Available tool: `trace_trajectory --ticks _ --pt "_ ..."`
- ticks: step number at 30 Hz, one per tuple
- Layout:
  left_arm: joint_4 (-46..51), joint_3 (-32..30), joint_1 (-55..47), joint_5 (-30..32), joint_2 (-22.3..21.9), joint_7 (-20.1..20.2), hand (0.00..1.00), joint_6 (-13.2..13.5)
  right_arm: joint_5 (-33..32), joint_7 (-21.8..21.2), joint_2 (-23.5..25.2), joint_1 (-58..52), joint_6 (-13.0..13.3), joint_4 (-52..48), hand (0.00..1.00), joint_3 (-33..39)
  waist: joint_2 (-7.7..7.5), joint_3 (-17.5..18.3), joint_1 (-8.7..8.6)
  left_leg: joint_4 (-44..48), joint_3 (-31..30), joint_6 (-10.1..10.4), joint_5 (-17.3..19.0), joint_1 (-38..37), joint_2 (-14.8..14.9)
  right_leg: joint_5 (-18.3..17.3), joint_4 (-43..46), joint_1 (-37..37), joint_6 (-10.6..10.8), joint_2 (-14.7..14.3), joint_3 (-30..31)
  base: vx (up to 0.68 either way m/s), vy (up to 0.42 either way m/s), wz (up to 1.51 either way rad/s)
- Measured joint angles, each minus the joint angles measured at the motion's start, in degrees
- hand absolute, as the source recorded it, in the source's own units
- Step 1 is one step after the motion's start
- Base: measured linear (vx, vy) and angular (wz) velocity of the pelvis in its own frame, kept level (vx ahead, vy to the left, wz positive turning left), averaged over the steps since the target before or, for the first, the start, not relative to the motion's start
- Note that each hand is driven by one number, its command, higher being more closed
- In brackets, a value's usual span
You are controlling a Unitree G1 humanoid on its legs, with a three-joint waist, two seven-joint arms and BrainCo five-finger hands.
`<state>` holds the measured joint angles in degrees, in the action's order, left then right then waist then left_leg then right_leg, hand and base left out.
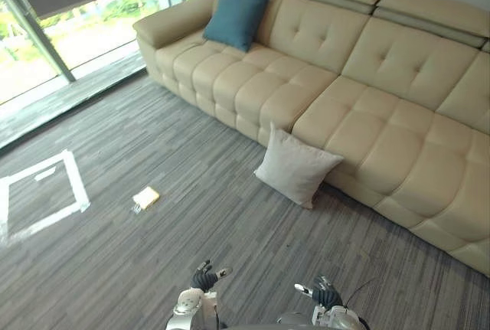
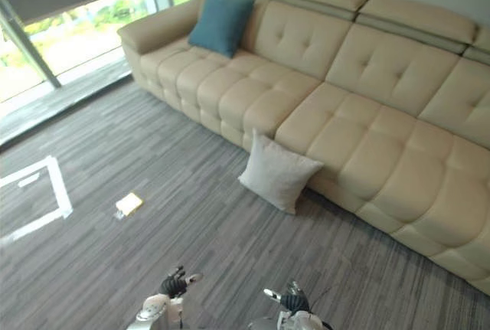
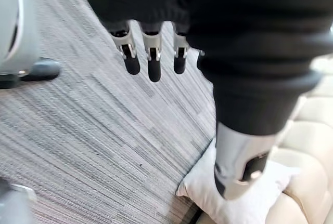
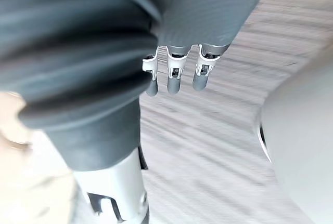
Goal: Pick up cushions and gather them together orderly.
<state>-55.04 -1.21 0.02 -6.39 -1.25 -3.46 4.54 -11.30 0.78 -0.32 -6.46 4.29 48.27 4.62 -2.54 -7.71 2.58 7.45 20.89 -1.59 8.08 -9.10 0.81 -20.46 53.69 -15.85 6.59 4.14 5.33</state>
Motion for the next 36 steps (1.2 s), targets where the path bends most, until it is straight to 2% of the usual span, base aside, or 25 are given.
trace_trajectory --ticks 3,4,5,6,7,9,11,12,13,15,16,18,22,23,24,25,26,27,28,29,30,31,32,34,36 --pt "-0.8 0.2 2.3 0.0 0.5 -0.1 0.0 0.1 0.0 0.0 -0.2 1.6 0.3 1.6 0.0 2.7 -0.05 -1.1 -0.86 -2.6 0.2 0.0 0.0 -2.7 0.6 0.4 -10.6 -4.8 -3.2 -1.0 -6.4 0.33 -0.041 -0.14" --pt "-2.3 1.5 3.6 0.1 1.3 0.0 0.0 0.1 0.0 0.2 -1.0 2.9 0.4 3.8 0.0 3.9 -0.43 -1.9 -2.2 -3.4 -1.1 0.0 0.0 -4.0 0.4 5.4 -21.1 -6.1 -4.3 -1.9 -6.8 0.27 -0.115 0.14" --pt "-2.7 2.2 3.6 0.2 1.6 0.0 0.0 0.1 0.0 0.2 -1.1 2.9 0.4 4.4 0.0 4.2 -0.78 -2.0 -2.45 -3.4 -1.7 0.2 0.2 -4.3 -0.1 8.0 -25.1 -5.8 -4.3 -1.9 -6.4 0.46 -0.191 0.32" --pt "-4.4 3.2 3.9 0.3 1.6 0.3 0.0 0.0 -0.7 0.1 -2.3 2.7 0.5 6.3 0.0 5.8 0.21 -3.3 -3.53 -3.4 -4.1 2.6 1.6 -7.4 0.0 15.4 -28.3 -3.1 -9.6 -2.5 -6.7 0.39 -0.152 0.12" --pt "-4.4 3.1 3.8 0.7 0.9 0.4 0.0 0.0 -0.5 0.3 -3.2 3.1 0.8 6.6 0.0 6.7 1.49 -3.4 -3.47 -3.1 -4.3 3.2 1.3 -7.9 0.7 14.3 -27.7 -2.6 -10.2 -3.1 -6.7 0.46 -0.168 -0.02" --pt "-4.4 2.3 3.6 1.6 -0.2 0.4 0.0 0.0 -0.5 0.3 -4.3 2.5 0.7 6.7 0.0 8.0 2.22 -3.6 -3.61 1.9 -4.3 7.2 -1.2 -7.6 0.9 10.4 -24.8 -1.6 -11.2 -2.6 -6.6 0.33 -0.171 -0.04" --pt "-3.9 2.0 3.6 1.8 -0.7 0.5 0.0 0.0 -0.6 0.3 -4.2 1.5 0.6 6.3 0.0 8.2 2.49 -3.7 -3.73 14.1 -4.5 10.3 -2.5 -3.6 3.2 9.0 -26.4 2.0 -11.1 -2.8 -6.6 0.29 -0.182 0.11" --pt "-2.7 0.9 2.9 1.8 -1.3 0.8 0.0 0.0 -0.6 0.3 -4.0 1.1 0.5 5.7 0.0 7.3 2.39 -3.8 -3.73 26.9 -6.2 13.6 -4.8 1.4 5.6 8.7 -28.9 5.5 -11.2 -3.4 -6.3 0.31 -0.165 -0.25" --pt "-1.1 0.4 1.8 1.8 -1.4 1.3 0.0 0.1 -0.7 0.3 -4.1 0.8 0.5 4.0 0.0 6.2 2.38 -4.0 -3.52 37.1 -7.0 13.3 -4.4 5.4 7.2 7.9 -30.7 8.8 -12.0 -4.3 -5.2 0.23 -0.112 -0.52" --pt "-0.3 0.4 0.7 1.8 -1.5 1.4 0.0 0.1 -0.7 0.3 -4.1 0.7 0.6 3.1 0.0 5.6 2.6 -3.9 -3.03 42.6 -6.8 12.9 -2.8 8.4 8.2 7.3 -32.2 11.7 -13.0 -4.8 -3.9 0.2 -0.04 -0.62" --pt "0.3 0.4 -0.2 1.8 -1.6 1.3 0.0 0.1 -0.8 0.3 -4.1 0.5 0.5 2.5 0.0 5.3 2.66 -3.9 -2.7 43.5 -6.0 10.5 -0.7 11.5 8.5 7.2 -33.5 14.3 -13.7 -5.0 -2.4 0.19 0.003 -0.63" --pt "1.5 0.4 -0.2 1.8 -1.7 1.3 0.0 0.2 -1.2 0.4 -3.8 0.4 0.4 2.4 0.0 5.3 2.69 -3.9 -1.99 37.4 -4.0 8.1 2.1 15.2 8.4 7.0 -35.1 16.8 -12.7 -5.0 0.4 0.21 0.043 -0.72" --pt "1.6 0.4 0.1 1.8 -1.8 1.3 0.0 0.2 -1.1 0.5 -3.1 1.1 0.4 2.1 0.0 5.3 2.53 -3.8 -1.65 17.0 -9.9 8.5 2.9 17.6 3.7 5.2 -36.2 18.5 -9.9 -4.9 6.7 0.33 0.158 -0.97" --pt "1.5 0.5 0.0 1.8 -1.8 1.2 0.0 0.2 -1.1 0.5 -3.1 0.7 0.4 2.2 0.0 4.7 2.57 -3.7 -1.62 9.9 -12.7 7.4 0.3 17.2 2.2 3.8 -36.1 19.3 -7.8 -4.9 9.2 0.32 0.201 -0.9" --pt "1.4 0.5 0.0 1.8 -1.8 1.2 0.0 0.2 -1.1 0.6 -3.1 0.5 0.4 2.2 0.0 4.3 2.69 -3.6 -1.59 8.4 -13.0 6.2 -1.7 16.7 2.1 3.0 -35.9 19.7 -7.2 -5.1 10.3 0.49 0.348 -1.14" --pt "0.8 0.7 -0.5 1.8 -1.9 1.4 0.0 0.2 -1.1 0.6 -3.2 -0.2 0.4 2.2 0.0 4.1 3.86 -2.7 -1.41 6.0 -12.8 4.6 -6.5 15.9 2.9 1.1 -34.7 20.1 -6.4 -6.3 12.5 0.33 0.248 -0.73" --pt "0.6 0.6 -0.9 1.8 -1.8 1.4 0.0 0.2 -1.1 0.6 -3.1 -0.4 0.4 2.3 0.0 4.1 4.42 -2.1 -1.36 5.7 -12.3 5.0 -4.1 15.4 3.1 0.2 -33.8 20.0 -6.0 -6.5 13.1 0.47 0.361 -0.85" --pt "0.3 0.5 -0.8 1.8 -0.8 1.2 0.0 0.2 -1.1 0.7 -1.7 -1.0 0.2 2.6 0.0 3.7 0.88 -0.9 -1.02 5.0 -8.8 3.8 -3.3 14.1 0.7 -1.3 -30.1 18.6 -3.5 -3.9 14.8 0.33 0.267 -0.61" --pt "0.2 0.7 -0.7 1.8 -0.6 1.3 0.0 0.2 -1.1 0.7 -0.9 -1.4 0.2 2.6 0.0 3.4 -0.43 -0.9 -0.63 4.4 -7.6 3.1 -2.8 12.8 -0.5 -1.5 -28.7 18.4 -3.0 -2.8 15.3 0.38 0.31 -0.56" --pt "0.3 0.9 -0.7 1.8 -0.6 1.3 0.0 0.2 -1.1 0.6 -0.5 -1.5 0.2 2.6 0.0 3.4 -0.83 -0.8 -0.4 4.2 -7.0 2.5 -2.4 12.3 -1.0 -1.5 -27.5 18.2 -2.7 -2.4 15.6 0.26 0.212 -0.41" --pt "0.2 1.7 -0.7 1.8 -0.7 1.4 0.0 0.2 -1.0 0.5 -0.2 -1.5 0.2 2.6 0.0 3.3 -1.13 -0.8 0.22 3.4 -5.9 1.3 -1.7 10.3 -2.3 -1.1 -22.7 16.9 -0.7 -2.0 16.0 0.19 0.151 -0.36" --pt "0.2 2.6 -0.7 1.8 -0.7 1.3 0.0 0.2 -1.0 0.3 -0.6 -1.6 0.2 2.4 0.0 3.2 -1.06 -1.0 0.17 3.3 -5.4 0.4 -1.0 9.1 -2.6 0.0 -17.7 14.9 1.4 -2.1 15.5 0.23 0.187 -0.46" --pt "0.3 2.9 -0.4 1.8 -0.6 1.3 0.0 0.2 -1.0 0.3 -1.1 -1.2 0.2 2.1 0.0 3.1 -0.59 -1.3 0.2 3.2 -5.4 0.3 0.4 7.5 -2.4 1.9 -9.2 11.1 5.2 -2.8 14.1 0.19 0.153 -0.38" --pt "-0.2 2.9 -0.1 1.7 -0.2 1.2 0.0 0.1 -1.0 0.3 -1.3 -0.3 0.3 2.1 0.0 3.0 -0.23 -1.8 0.37 2.2 -4.6 0.5 1.6 4.9 -2.3 1.4 -1.0 6.3 4.9 -2.5 10.9 0.14 0.096 -0.28" --pt "-0.8 2.9 0.1 1.7 -0.1 1.0 0.0 0.1 -1.0 0.3 -1.7 0.2 0.3 2.2 0.0 3.0 0.38 -2.2 0.34 0.1 -4.3 0.5 1.6 2.0 -2.0 -0.2 -0.7 3.5 2.1 -1.1 7.0 0.11 0.011 -0.1"
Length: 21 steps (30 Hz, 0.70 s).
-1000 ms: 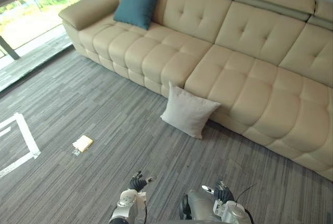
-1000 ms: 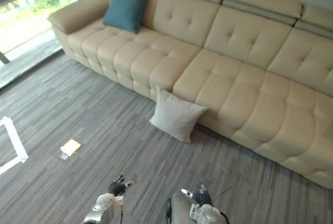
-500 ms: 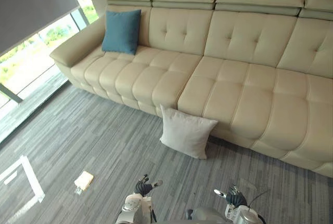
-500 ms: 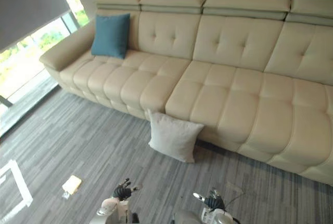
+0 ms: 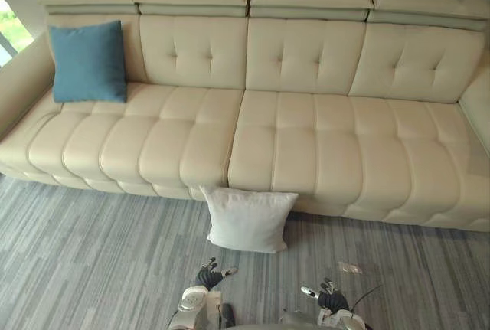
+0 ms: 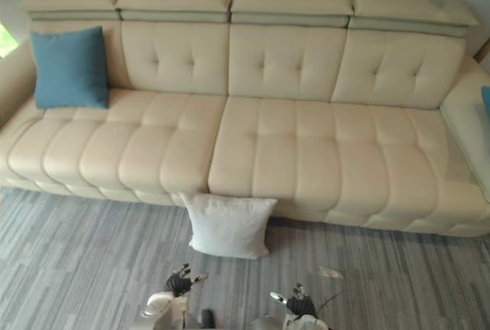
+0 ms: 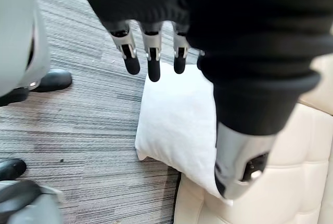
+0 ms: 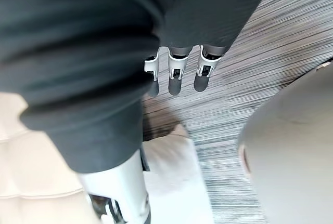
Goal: Pick up cushions and gather them together orderly.
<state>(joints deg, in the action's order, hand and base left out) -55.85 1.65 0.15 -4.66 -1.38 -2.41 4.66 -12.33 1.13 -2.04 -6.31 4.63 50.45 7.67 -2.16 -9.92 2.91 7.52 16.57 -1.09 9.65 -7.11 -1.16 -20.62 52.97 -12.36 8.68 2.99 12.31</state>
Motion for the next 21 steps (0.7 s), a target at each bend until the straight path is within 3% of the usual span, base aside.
trace_trajectory --ticks 1,2,3,4,5,7,8,10,13,15,17,20,21 --pt "0.0 -0.2 0.3 0.0 0.0 -0.1 0.0 0.0 0.0 0.0 -0.2 0.2 0.0 0.4 0.0 0.0 0.54 -0.1 -0.09 -1.4 -0.4 0.1 0.0 -1.2 0.7 -0.9 -4.8 -1.8 -1.7 0.4 -2.9 0.1 -0.04 0.1" --pt "0.0 -0.3 0.6 0.0 0.1 -0.1 0.0 0.0 0.0 0.0 -0.2 0.3 0.1 0.5 0.0 0.1 0.41 -0.1 -0.15 -1.5 -1.2 0.3 0.1 -1.1 0.9 -0.8 -8.0 -2.3 -1.9 0.5 -3.7 0.13 -0.104 0.31" --pt "-0.2 -0.3 1.1 0.0 0.1 -0.1 0.0 0.1 0.0 0.0 -0.2 0.3 0.1 1.1 0.0 0.3 0.01 -0.1 -0.33 -1.5 -2.4 1.7 0.4 -0.9 1.0 0.7 -15.7 -2.4 -2.9 0.5 -4.2 0.18 -0.193 0.44" --pt "-1.4 -0.4 1.1 0.0 0.2 -0.1 0.0 0.0 0.0 -0.1 -0.3 0.4 0.1 3.1 0.0 0.6 -1.02 0.1 -0.37 -1.5 -3.6 2.8 0.7 -1.2 0.5 4.5 -21.3 -1.3 -8.2 0.9 -4.6 0.19 -0.201 0.54" --pt "-2.4 -0.5 1.3 0.1 -0.7 0.0 0.0 -0.1 -0.4 -0.1 -0.6 0.6 0.2 4.3 0.0 2.2 0.64 0.4 -0.83 -1.5 -5.4 3.5 0.7 -1.4 1.0 4.6 -22.0 0.0 -8.2 0.6 -6.1 0.17 -0.154 0.39" --pt "-2.4 -0.4 0.6 0.1 -1.2 0.4 0.0 -0.1 -0.6 0.1 -1.3 0.5 0.1 4.7 0.0 3.8 1.76 0.8 -0.98 -1.4 -6.3 5.1 -0.2 -1.2 2.1 4.3 -22.3 0.6 -8.6 0.2 -7.5 0.16 -0.127 0.29" --pt "-2.4 -0.8 0.8 0.1 -1.3 0.3 0.0 -0.1 -1.0 0.1 -1.4 0.5 0.1 4.7 0.0 4.3 3.02 1.1 -0.98 -1.0 -6.3 5.9 -0.8 -1.4 2.7 4.2 -22.7 1.6 -8.8 0.1 -8.6 0.16 -0.157 0.31" --pt "-2.4 -0.9 0.7 0.1 -1.6 0.3 0.0 0.0 -1.3 0.1 -1.1 0.1 0.1 4.6 0.0 5.2 2.85 0.9 -1.06 1.3 -6.4 6.9 -1.4 -0.8 3.3 4.2 -23.9 3.4 -8.8 0.4 -10.2 0.1 -0.133 0.46" --pt "-1.5 -1.1 0.9 0.1 -1.5 0.4 0.0 0.1 -1.4 0.0 -0.3 -0.7 0.2 4.3 0.0 5.5 1.15 -0.2 -0.99 19.7 -6.1 10.4 -3.2 6.5 4.9 4.0 -27.4 9.3 -9.4 2.6 -12.8 0.04 -0.117 0.53" --pt "-0.6 -1.2 0.9 0.1 -1.5 0.4 0.0 0.1 -1.4 0.1 -0.3 -0.7 0.2 4.2 0.0 4.9 1.27 -0.2 -0.77 27.8 -4.0 8.3 -1.9 11.1 7.6 3.7 -29.2 11.1 -10.5 2.7 -13.5 -0.03 -0.008 -0.01" --pt "-0.6 -1.1 0.9 0.1 -1.3 0.5 0.0 0.1 -1.6 0.1 -0.4 -1.1 0.2 4.0 0.0 4.6 1.2 -0.2 -0.79 25.1 -3.3 7.0 -0.6 12.0 8.7 3.1 -29.2 11.6 -10.0 2.7 -12.7 0.02 0.076 -0.19" --pt "-0.7 -1.2 1.0 0.1 -1.3 0.4 0.0 0.2 -1.8 0.5 -0.5 -1.3 0.2 2.5 0.0 3.3 1.39 -0.2 -0.76 10.0 -7.1 6.0 -1.9 10.7 7.1 1.4 -26.7 9.8 -7.8 2.8 -7.9 0.12 0.248 -0.59" --pt "-1.1 -0.9 0.8 0.1 -1.6 0.5 0.0 0.1 -1.9 0.5 -0.8 -1.7 0.3 2.0 0.0 3.1 2.84 0.3 -0.8 6.1 -9.3 7.1 -3.3 9.9 7.6 0.3 -24.6 8.5 -6.7 1.5 -6.3 0.11 0.298 -0.79"
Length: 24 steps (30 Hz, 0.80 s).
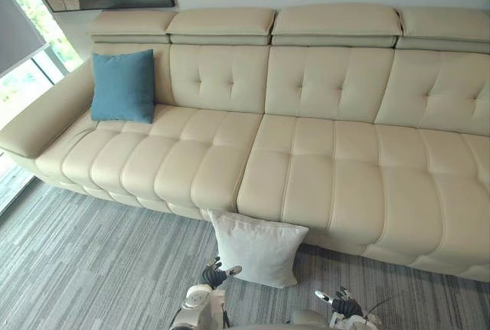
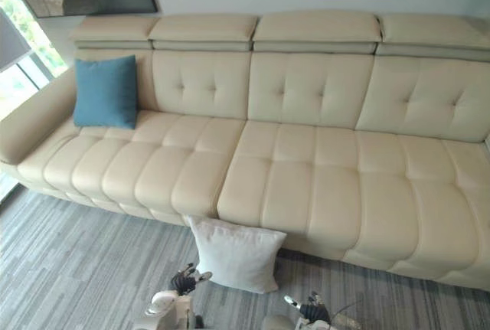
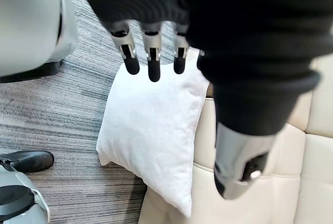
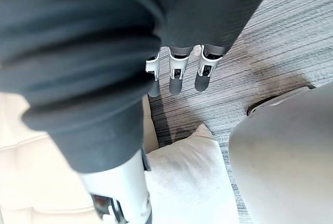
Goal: Pick up cushions and gather them together orderly.
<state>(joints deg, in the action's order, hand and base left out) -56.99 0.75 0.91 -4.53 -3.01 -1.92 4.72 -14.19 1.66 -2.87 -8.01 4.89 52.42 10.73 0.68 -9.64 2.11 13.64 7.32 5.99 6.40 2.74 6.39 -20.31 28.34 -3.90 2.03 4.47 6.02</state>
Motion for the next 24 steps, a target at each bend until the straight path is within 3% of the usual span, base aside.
trace_trajectory --ticks 2,5,9,14,20,23,24 --pt "-0.2 -0.2 0.0 0.0 1.2 -0.2 0.0 -0.1 0.1 0.2 0.5 0.6 -0.1 0.3 0.0 -0.9 -2.09 0.1 -0.04 1.2 3.5 -0.5 2.7 -1.2 -2.1 -1.3 0.9 -0.1 1.4 1.6 4.7 0.1 0.232 -0.75" --pt "-0.6 0.4 -0.5 0.5 1.5 -0.2 0.0 0.0 0.1 0.3 0.9 0.1 -0.1 0.3 0.0 -1.9 -3.36 1.0 0.18 0.5 6.7 -1.2 3.4 -3.8 -4.3 -0.7 -1.4 1.2 3.0 3.7 7.6 0.2 0.245 -0.55" --pt "-0.8 0.5 -0.5 0.5 1.4 -0.2 0.0 0.0 0.0 0.4 1.2 0.0 -0.2 0.8 0.0 -1.2 -3.01 1.3 0.18 0.3 6.3 -1.9 3.8 -4.1 -5.5 -0.2 -3.8 3.1 3.9 5.1 7.1 0.14 0.115 0.1" --pt "0.1 0.3 -0.5 -1.5 1.6 -1.8 0.0 0.1 -4.6 1.2 0.5 0.7 0.4 0.8 0.0 0.6 -1.66 0.3 1.25 0.8 6.1 -1.9 3.7 -3.7 -4.6 -0.2 -0.6 1.8 3.9 4.1 6.2 0.04 -0.039 0.05" --pt "4.1 -1.4 2.9 -4.8 2.7 -3.9 0.0 0.2 -8.6 2.3 -1.8 3.3 1.4 -0.1 0.0 3.6 -1.04 -4.4 1.15 13.0 1.3 -1.8 3.8 9.8 -2.5 -0.4 10.7 -8.9 3.5 2.6 1.9 -0.13 -0.093 0.43" --pt "7.4 -2.2 6.0 -6.9 5.5 -5.7 0.0 0.5 -11.0 3.5 -3.0 5.6 2.2 -4.3 0.0 5.9 -2.34 -7.3 1.19 17.9 1.2 -1.5 4.0 17.5 -1.5 -2.6 15.2 -15.8 2.0 1.7 1.8 -0.23 -0.085 0.16" --pt "9.3 -2.2 7.8 -7.1 6.7 -5.9 0.0 0.9 -11.6 4.0 -3.9 6.2 3.0 -6.8 0.0 6.1 -2.67 -8.3 1.18 20.0 1.1 -0.7 5.4 20.7 -0.9 -4.9 16.8 -18.7 0.9 1.3 1.8 -0.22 -0.058 0.07"
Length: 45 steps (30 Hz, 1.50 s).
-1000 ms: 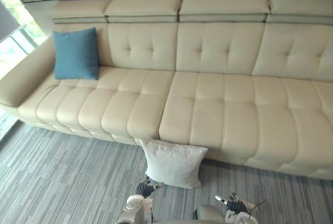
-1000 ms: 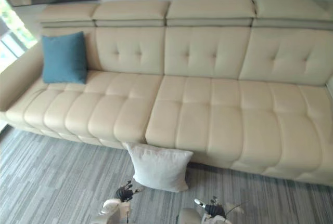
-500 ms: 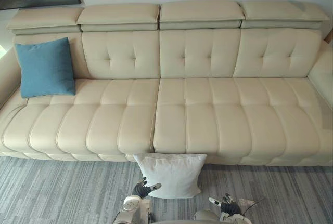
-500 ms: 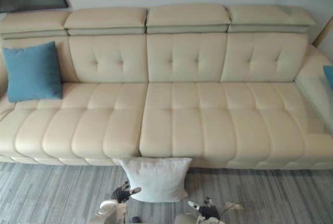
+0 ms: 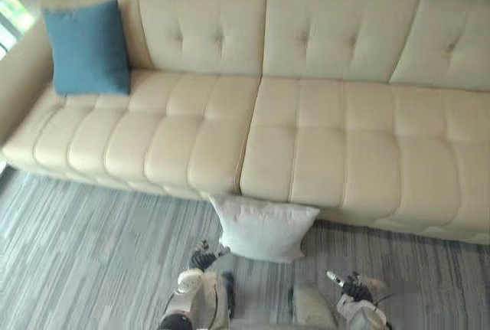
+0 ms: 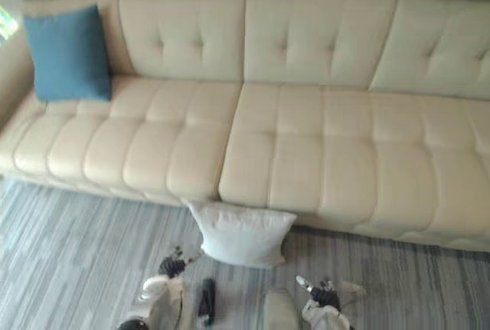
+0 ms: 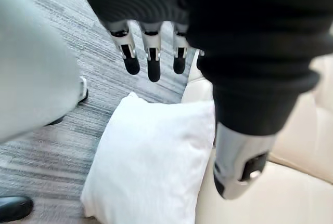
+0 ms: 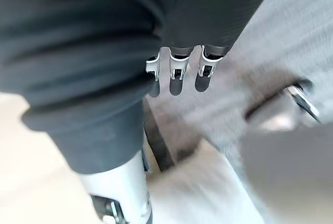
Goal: Pick up cushions and gather them together orderly.
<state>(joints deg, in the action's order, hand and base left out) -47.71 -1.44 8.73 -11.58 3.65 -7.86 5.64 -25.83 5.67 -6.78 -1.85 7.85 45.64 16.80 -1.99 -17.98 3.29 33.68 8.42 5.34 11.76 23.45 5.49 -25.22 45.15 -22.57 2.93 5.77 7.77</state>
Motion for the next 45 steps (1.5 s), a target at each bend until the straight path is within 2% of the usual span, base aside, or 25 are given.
trace_trajectory --ticks 2,3,6,8,9,13,16,17,24,28,37,38,39,40,45 --pt "1.7 -0.6 2.1 -1.3 0.5 -1.1 0.0 0.4 -1.4 0.5 -1.2 1.2 0.7 -1.7 0.0 0.1 0.08 -0.9 -0.06 2.9 -0.1 0.5 1.5 3.8 0.8 -1.7 3.5 -4.0 -0.6 -0.7 0.2 -0.26 -0.05 0.0" --pt "2.8 -0.9 3.6 -2.1 1.2 -1.5 0.0 0.5 -1.7 0.9 -1.8 2.6 0.7 -2.4 0.0 0.1 0.04 -2.1 -0.08 4.8 0.0 0.6 1.8 5.6 1.1 -2.1 5.6 -6.0 -0.7 -1.0 0.4 -0.25 -0.034 -0.08" --pt "4.4 -1.0 6.3 -2.4 2.7 -2.2 0.0 0.9 -1.9 1.7 -3.1 5.5 0.7 -4.3 0.0 0.5 0.12 -2.7 -0.12 7.9 0.1 0.3 2.3 11.2 1.8 -2.6 9.4 -12.2 -0.3 -1.8 1.6 -0.24 -0.033 -0.08" --pt "4.9 -1.7 10.6 -4.0 5.4 -3.4 0.0 1.2 -3.2 2.3 -5.0 10.1 0.9 -5.5 0.0 1.0 0.21 -4.6 -0.17 11.0 0.0 0.1 2.2 17.4 2.8 -2.1 12.5 -18.8 -0.2 -3.1 2.5 -0.2 -0.023 -0.12" --pt "5.0 -1.8 11.4 -4.2 5.9 -3.5 0.0 1.2 -3.5 2.4 -5.2 11.0 0.9 -6.1 0.0 1.2 0.21 -5.1 -0.16 11.5 0.0 -0.1 2.0 18.5 3.0 -2.0 13.0 -19.9 -0.3 -3.2 2.5 -0.19 -0.005 0.0" --pt "6.2 -3.2 20.3 -4.3 10.3 -4.4 0.0 1.3 -3.6 3.6 -8.1 19.5 2.3 -10.6 0.0 1.7 0.16 -8.8 -0.52 16.2 -0.7 -0.5 1.0 29.3 3.8 -0.8 18.2 -30.7 -0.6 -4.2 2.8 -0.1 0.001 0.09" --pt "6.3 -3.3 24.7 -4.3 11.7 -4.4 0.0 1.3 -3.6 3.8 -8.8 24.4 3.1 -11.3 0.0 1.6 0.19 -11.0 -0.71 18.3 -1.1 0.0 0.5 33.5 4.2 -0.7 20.3 -34.8 -0.6 -4.8 2.8 -0.03 -0.001 0.04" --pt "6.4 -3.3 27.5 -4.3 12.2 -4.4 0.0 1.3 -3.6 4.0 -9.4 27.8 3.3 -11.3 0.0 1.5 0.17 -12.1 -1.0 19.5 -1.3 0.0 0.2 36.9 4.2 -0.7 21.8 -38.3 -0.5 -4.9 2.8 -0.03 -0.003 0.11" --pt "6.5 -1.7 35.9 -3.4 12.8 -4.5 0.0 1.2 -4.0 4.2 -9.2 38.4 3.9 -11.5 0.0 -3.6 0.28 -14.0 -2.1 23.6 -1.5 0.0 0.1 47.6 5.0 -0.6 25.9 -48.9 -0.3 -5.8 2.6 -0.02 0.012 0.05" --pt "6.5 -1.0 39.5 -1.8 12.8 -5.1 0.0 1.2 -4.0 4.3 -8.5 43.8 4.0 -11.6 0.0 -6.5 0.39 -14.6 -2.82 25.2 -2.0 0.0 0.1 51.5 5.2 -0.6 27.2 -52.5 0.1 -6.0 2.3 -0.03 0.027 0.05" --pt "8.1 3.1 46.0 1.5 12.3 -10.9 0.0 1.1 -4.0 4.6 -2.8 53.8 4.6 -13.1 0.0 -12.3 0.77 -15.0 -2.7 27.0 -2.7 -0.6 -0.3 58.1 5.5 0.1 27.9 -58.4 1.3 -6.3 2.4 -0.02 0.035 0.02" --pt "9.0 3.2 46.1 1.4 11.8 -11.2 0.0 0.9 -4.0 5.0 -1.8 54.6 4.6 -13.1 1.0 -12.5 0.77 -15.0 -2.73 26.8 -2.7 -0.7 -0.3 58.1 5.4 0.2 27.8 -58.4 1.3 -6.1 2.4 -0.01 0.039 0.07" --pt "9.4 3.2 46.3 1.3 11.4 -11.5 0.0 0.9 -4.0 5.4 -1.5 54.9 4.6 -13.1 1.0 -12.5 0.78 -15.0 -2.73 26.6 -2.6 -0.9 -0.5 58.1 5.2 0.2 27.7 -58.4 1.3 -5.9 2.4 -0.01 0.038 0.11" --pt "10.4 3.3 46.4 1.1 10.6 -12.4 1.0 0.9 -4.0 6.1 -1.0 55.2 4.7 -13.1 1.0 -12.5 0.78 -15.0 -2.75 26.3 -2.6 -1.1 -0.6 58.2 5.0 0.2 27.5 -58.4 1.4 -5.7 2.3 0.0 0.037 0.1" --pt "13.2 3.9 46.5 -2.1 9.7 -14.8 1.0 0.9 -4.0 7.2 -2.0 55.3 4.7 -13.1 1.0 -12.6 0.83 -15.0 -2.83 25.5 -2.6 -1.3 -1.1 58.2 4.9 0.8 26.5 -58.4 1.8 -5.6 2.3 0.0 0.03 0.0"
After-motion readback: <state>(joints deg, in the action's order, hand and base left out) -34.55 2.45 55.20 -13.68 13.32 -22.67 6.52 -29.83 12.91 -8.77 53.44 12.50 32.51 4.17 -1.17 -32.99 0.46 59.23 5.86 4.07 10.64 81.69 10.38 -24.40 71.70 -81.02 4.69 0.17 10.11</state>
